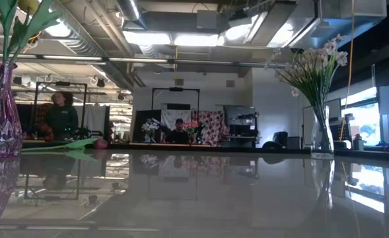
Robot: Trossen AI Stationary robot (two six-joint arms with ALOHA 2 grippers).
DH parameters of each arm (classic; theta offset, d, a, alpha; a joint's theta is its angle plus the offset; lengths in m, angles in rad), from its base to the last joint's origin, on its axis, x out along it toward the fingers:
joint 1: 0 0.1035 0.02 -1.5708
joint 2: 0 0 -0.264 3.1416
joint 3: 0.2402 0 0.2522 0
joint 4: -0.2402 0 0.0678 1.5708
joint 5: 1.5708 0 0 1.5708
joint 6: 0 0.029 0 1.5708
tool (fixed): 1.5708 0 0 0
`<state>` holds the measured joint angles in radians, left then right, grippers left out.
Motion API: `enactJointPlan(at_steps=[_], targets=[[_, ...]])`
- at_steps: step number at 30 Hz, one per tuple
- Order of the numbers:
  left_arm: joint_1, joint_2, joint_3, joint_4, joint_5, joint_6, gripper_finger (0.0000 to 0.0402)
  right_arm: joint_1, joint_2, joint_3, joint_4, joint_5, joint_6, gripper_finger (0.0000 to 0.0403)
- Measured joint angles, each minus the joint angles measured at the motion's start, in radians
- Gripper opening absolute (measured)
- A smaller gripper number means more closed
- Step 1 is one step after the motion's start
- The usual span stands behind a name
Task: Sort flowers into vase by color
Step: Put the bottom red tulip into the bottom transparent flower vase
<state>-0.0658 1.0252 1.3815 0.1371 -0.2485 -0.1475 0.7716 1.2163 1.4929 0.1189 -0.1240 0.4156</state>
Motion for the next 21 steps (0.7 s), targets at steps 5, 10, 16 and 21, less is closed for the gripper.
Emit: enactJointPlan(at_steps=[5, 10, 16, 21], targets=[[-0.024, 0.0, 0.0, -0.019, 0.003, -0.005, 0.0188, 0.133, 0.037, -0.007, -0.032, 0.106, -0.002, 0.0001], [-0.067, 0.0, 0.0, -0.019, 0.005, -0.008, 0.0188, 0.228, 0.044, -0.137, 0.047, 0.171, -0.02, 0.0001], [-0.128, -0.009, 0.0, -0.059, 0.006, -0.009, 0.0188, 0.264, 0.038, -0.39, 0.413, 0.159, 0.007, 0.0001], [-0.182, 0.0, 0.0, -0.08, 0.006, -0.008, 0.0188, 0.303, 0.022, -0.512, 0.513, 0.112, 0.056, 0.0001]])
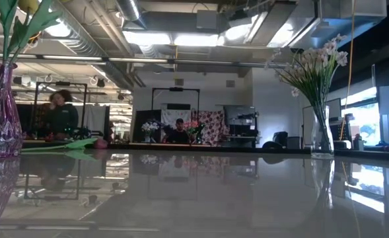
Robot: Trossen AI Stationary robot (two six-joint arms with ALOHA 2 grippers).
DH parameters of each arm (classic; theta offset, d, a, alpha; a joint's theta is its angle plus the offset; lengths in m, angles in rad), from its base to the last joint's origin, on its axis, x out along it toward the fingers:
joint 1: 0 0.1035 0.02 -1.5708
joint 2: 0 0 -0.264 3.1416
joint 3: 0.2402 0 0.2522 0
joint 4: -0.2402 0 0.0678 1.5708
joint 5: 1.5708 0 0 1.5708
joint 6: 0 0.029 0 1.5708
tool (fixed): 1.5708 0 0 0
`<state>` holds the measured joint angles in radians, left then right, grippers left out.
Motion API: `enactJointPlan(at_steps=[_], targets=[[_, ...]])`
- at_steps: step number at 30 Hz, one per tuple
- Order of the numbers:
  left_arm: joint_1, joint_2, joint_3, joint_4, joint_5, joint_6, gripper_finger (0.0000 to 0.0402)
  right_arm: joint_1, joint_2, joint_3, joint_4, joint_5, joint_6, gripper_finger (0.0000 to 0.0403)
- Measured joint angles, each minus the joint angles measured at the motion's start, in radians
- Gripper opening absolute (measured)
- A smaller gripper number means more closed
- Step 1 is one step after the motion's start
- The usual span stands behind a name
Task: Sort flowers into vase by color
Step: Put the bottom red tulip into the bottom transparent flower vase
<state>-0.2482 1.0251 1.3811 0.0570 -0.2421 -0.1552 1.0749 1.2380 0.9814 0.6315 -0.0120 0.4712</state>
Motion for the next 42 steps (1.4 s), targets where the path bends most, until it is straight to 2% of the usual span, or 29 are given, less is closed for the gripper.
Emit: enactJointPlan(at_steps=[5, 9, 15, 20, 28, 42], targets=[[-0.026, 0.001, 0.0, 0.002, -0.002, 0.006, 0.0188, 0.008, -0.05, -0.048, -0.014, -0.017, -0.027, 0.0001], [-0.028, 0.002, 0.0, 0.002, -0.001, 0.007, 0.0188, 0.008, -0.111, -0.073, -0.115, -0.032, -0.063, 0.0001], [-0.028, 0.004, 0.0, -0.008, -0.001, 0.004, 0.0188, 0.062, -0.143, -0.154, -0.025, -0.026, -0.087, 0.0001], [-0.027, 0.004, 0.0, -0.021, -0.002, 0.008, 0.0188, 0.104, -0.153, -0.231, 0.063, 0.047, -0.129, 0.0001], [-0.027, 0.01, 0.0, -0.03, -0.003, 0.009, 0.0188, 0.11, -0.163, -0.237, 0.07, 0.054, -0.191, 0.0001], [-0.027, 0.012, 0.0, -0.031, -0.005, 0.009, 0.0188, 0.11, -0.162, -0.237, -0.088, 0.077, -0.274, 0.0001]])
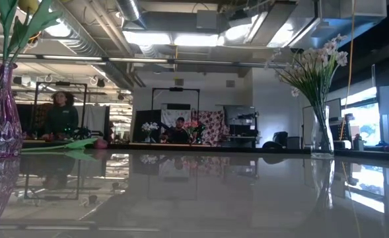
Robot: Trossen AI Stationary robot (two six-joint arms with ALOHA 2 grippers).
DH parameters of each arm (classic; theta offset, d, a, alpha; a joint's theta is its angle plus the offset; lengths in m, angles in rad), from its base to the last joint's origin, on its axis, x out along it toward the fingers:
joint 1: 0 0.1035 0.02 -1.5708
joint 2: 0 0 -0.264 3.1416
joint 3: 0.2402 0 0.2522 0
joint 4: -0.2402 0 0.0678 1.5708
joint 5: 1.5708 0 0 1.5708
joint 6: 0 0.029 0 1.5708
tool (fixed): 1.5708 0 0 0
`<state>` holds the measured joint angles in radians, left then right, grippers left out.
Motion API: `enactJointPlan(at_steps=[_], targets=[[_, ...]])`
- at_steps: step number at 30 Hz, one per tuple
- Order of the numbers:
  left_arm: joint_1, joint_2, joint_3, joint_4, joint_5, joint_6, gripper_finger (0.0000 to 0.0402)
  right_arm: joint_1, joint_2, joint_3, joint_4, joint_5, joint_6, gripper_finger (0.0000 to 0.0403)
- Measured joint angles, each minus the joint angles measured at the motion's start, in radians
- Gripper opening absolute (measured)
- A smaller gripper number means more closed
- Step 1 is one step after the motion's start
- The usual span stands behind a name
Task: Sort flowers into vase by color
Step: Put the bottom red tulip into the bottom transparent flower vase, then put the red tulip into the bottom transparent flower vase
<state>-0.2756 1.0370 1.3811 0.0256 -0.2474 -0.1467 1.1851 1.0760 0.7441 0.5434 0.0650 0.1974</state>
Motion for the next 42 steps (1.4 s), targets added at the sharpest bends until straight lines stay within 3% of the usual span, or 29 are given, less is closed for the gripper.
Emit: enactJointPlan(at_steps=[6, 12, 19, 24, 28, 37, 42], targets=[[0.0, 0.0, 0.0, -0.021, 0.0, -0.001, 0.0188, 0.0, 0.0, -0.018, -0.033, -0.005, -0.068, 0.0005], [0.0, 0.0, 0.0, -0.025, 0.0, -0.001, 0.0188, 0.0, 0.0, -0.123, 0.109, -0.004, -0.05, 0.0007], [0.0, 0.0, 0.0, -0.056, -0.002, -0.002, 0.0188, 0.0, 0.0, -0.132, 0.066, 0.126, -0.024, 0.0009], [0.0, 0.0, 0.0, -0.078, -0.003, -0.004, 0.0188, -0.001, 0.0, -0.132, 0.018, 0.145, -0.02, 0.0009], [0.0, 0.0, 0.0, -0.095, -0.003, -0.009, 0.0188, -0.001, -0.001, -0.086, -0.122, 0.145, -0.016, 0.0027], [0.0, 0.0, 0.0, -0.096, -0.004, -0.008, 0.0188, 0.0, -0.001, 0.127, -0.563, 0.144, 0.018, 0.0132], [0.0, 0.0, 0.0, -0.105, -0.004, -0.008, 0.0188, 0.0, -0.007, 0.273, -0.848, 0.144, 0.064, 0.0168]])
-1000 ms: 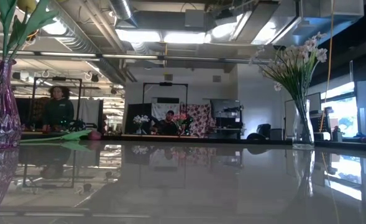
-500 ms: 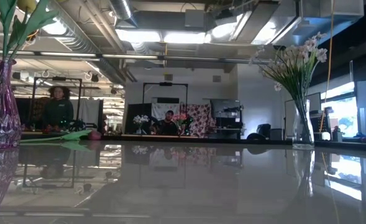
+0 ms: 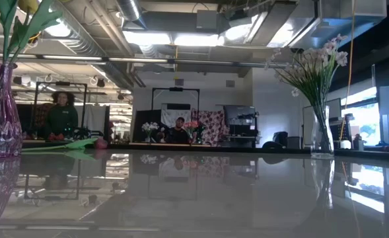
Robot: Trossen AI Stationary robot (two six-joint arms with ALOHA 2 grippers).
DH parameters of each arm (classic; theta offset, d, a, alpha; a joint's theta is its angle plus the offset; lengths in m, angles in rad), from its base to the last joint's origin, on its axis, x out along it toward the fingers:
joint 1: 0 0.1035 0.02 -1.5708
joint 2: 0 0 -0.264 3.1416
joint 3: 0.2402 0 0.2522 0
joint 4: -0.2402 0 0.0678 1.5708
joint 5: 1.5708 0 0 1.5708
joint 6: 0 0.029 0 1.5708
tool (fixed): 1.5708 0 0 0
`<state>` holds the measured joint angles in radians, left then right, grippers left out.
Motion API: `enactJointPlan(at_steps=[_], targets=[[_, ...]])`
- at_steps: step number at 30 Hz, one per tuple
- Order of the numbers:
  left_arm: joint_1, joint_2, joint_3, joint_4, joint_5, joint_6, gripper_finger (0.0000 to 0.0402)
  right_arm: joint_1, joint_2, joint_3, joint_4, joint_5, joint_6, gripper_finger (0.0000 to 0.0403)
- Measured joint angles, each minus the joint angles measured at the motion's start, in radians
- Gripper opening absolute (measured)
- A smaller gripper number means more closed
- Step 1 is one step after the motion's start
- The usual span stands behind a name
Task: Sort flowers into vase by color
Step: Put the red tulip into the bottom transparent flower vase
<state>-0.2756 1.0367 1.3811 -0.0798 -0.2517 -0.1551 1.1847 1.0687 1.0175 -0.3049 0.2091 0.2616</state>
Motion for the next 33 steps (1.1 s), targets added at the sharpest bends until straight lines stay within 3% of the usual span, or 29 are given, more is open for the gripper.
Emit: enactJointPlan(at_steps=[3, 9, 16, 21, 24, 26, 29, 33], targets=[[0.0, 0.0, 0.0, -0.014, 0.0, 0.0, 0.0188, 0.0, 0.0, 0.098, -0.115, 0.0, 0.003, 0.0174], [0.0, 0.013, 0.0, -0.064, -0.001, 0.0, 0.0188, 0.0, 0.0, 0.279, -0.175, 0.049, -0.021, 0.0174], [0.0, 0.067, 0.0, -0.067, -0.001, -0.009, 0.0188, 0.0, 0.0, 0.41, -0.194, 0.267, -0.02, 0.0175], [-0.012, 0.098, 0.0, -0.065, -0.014, -0.175, 0.0188, 0.0, -0.008, 0.448, -0.201, 0.435, 0.055, 0.0175], [-0.005, 0.105, 0.0, -0.072, -0.095, -0.184, 0.0188, 0.0, -0.011, 0.465, -0.198, 0.498, 0.082, 0.0175], [0.006, 0.106, 0.0, -0.115, -0.229, -0.22, 0.0188, 0.0, -0.011, 0.477, -0.192, 0.523, 0.082, 0.0175], [0.071, 0.091, 0.0, -0.251, -0.39, -0.268, 0.0188, 0.0, -0.011, 0.492, -0.187, 0.602, 0.08, 0.0175], [0.23, 0.061, 0.0, -0.513, -0.556, -0.47, 0.0188, -0.033, -0.02, 0.497, -0.177, 0.769, 0.043, 0.0175]])
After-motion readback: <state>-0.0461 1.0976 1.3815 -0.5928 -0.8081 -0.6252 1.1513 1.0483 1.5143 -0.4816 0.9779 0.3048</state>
